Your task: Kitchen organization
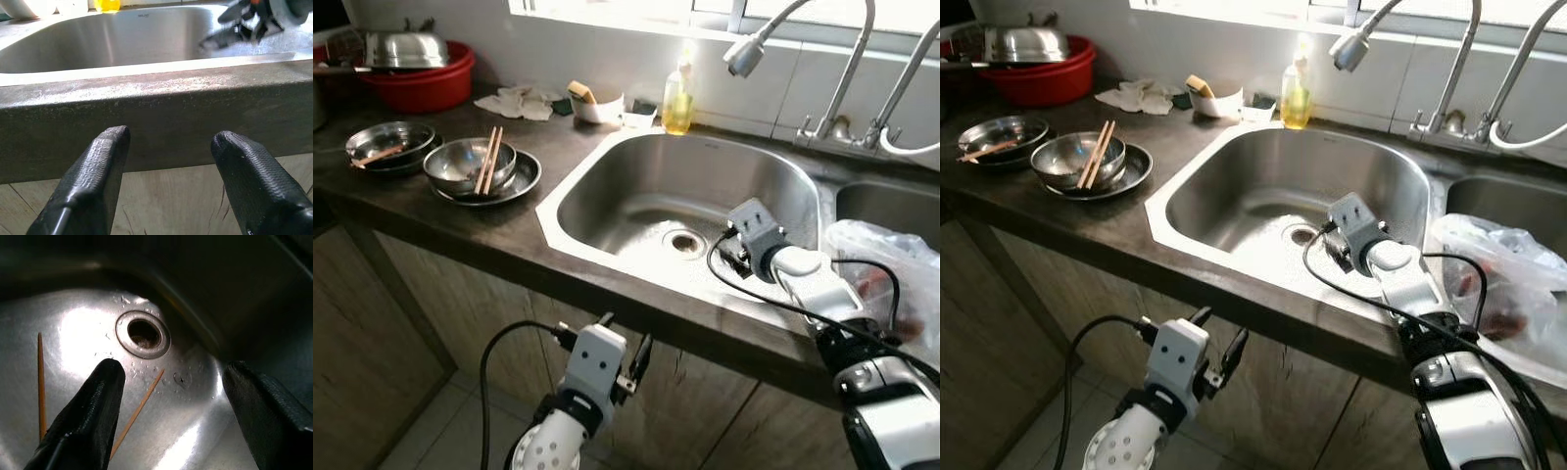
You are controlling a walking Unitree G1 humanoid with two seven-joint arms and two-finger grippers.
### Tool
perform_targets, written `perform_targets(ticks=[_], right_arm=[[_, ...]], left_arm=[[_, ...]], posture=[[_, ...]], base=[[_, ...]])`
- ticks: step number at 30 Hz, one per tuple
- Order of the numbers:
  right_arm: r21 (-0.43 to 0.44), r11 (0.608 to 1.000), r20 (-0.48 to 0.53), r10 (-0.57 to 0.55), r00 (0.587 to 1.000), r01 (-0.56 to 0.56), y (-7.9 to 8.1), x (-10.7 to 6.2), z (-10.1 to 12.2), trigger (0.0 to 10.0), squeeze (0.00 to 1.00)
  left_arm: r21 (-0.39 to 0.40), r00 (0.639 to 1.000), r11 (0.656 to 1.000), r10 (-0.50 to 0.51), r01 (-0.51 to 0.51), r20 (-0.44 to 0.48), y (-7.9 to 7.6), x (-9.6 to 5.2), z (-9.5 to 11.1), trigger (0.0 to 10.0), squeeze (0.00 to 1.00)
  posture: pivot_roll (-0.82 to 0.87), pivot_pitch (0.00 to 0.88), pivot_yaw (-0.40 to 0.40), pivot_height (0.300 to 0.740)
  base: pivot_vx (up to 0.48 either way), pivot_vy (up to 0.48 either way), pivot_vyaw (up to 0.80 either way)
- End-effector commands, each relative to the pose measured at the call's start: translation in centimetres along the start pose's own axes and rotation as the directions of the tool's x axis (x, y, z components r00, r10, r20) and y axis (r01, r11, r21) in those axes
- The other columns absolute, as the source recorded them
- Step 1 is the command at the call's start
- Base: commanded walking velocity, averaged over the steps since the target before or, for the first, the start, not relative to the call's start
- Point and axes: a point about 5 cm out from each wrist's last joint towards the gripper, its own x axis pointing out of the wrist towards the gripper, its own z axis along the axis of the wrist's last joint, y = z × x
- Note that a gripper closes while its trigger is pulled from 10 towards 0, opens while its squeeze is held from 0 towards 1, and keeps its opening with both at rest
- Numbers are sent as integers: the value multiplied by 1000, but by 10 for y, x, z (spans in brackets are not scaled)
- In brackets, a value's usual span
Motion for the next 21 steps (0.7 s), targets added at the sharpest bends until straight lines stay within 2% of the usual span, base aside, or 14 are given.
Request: perform_targets(ticks=[1,5,9,11,12,13,14,16,19,20,21], right_arm=[[73,997,87,-33,996,27,3,-10,8,10000,0],[178,983,255,-90,963,45,11,-32,22,10000,0],[266,961,353,-165,921,70,23,-57,21,10000,0],[283,956,362,-174,916,69,26,-62,18,10000,0],[313,947,377,-193,906,71,34,-72,11,10000,0],[313,947,377,-193,906,71,34,-72,11,10000,0],[340,939,373,-194,907,61,47,-85,0,10000,0],[357,932,365,-193,911,54,59,-95,-10,10000,0],[379,924,354,-201,913,57,67,-103,-18,10000,0],[417,907,353,-222,909,60,76,-113,-23,10000,0],[417,907,353,-222,909,60,76,-113,-23,10000,0]], left_arm=[[10,1000,1000,9,-9,-12,2,3,-2,10000,0],[17,1000,1000,19,-19,-16,4,6,-4,10000,0],[14,1000,1000,18,-18,-16,5,8,-5,10000,0],[13,1000,1000,18,-17,-17,5,8,-5,10000,0],[9,1000,1000,16,-16,-18,4,8,-6,10000,0],[9,1000,1000,16,-16,-18,4,8,-6,10000,0],[-1,999,1000,27,-27,-24,4,8,-7,10000,0],[-8,999,999,38,-38,-25,5,8,-7,10000,0],[-6,999,1000,28,-28,-18,5,8,-7,10000,0],[-7,1000,1000,24,-24,-10,5,8,-6,10000,0],[-7,1000,1000,24,-24,-10,5,8,-6,10000,0]], posture=[[197,52,-63,740],[192,36,-59,740],[184,22,-53,740],[182,18,-46,740],[180,14,-48,740],[180,14,-48,740],[181,9,-44,740],[177,8,-41,740],[179,1,-38,740],[178,0,-34,740],[178,0,-34,740]], base=[[0,0,0],[0,0,0],[0,0,0],[0,0,0],[0,0,0],[0,0,0],[0,0,0],[0,0,0],[0,0,0],[0,0,0],[0,0,0]])
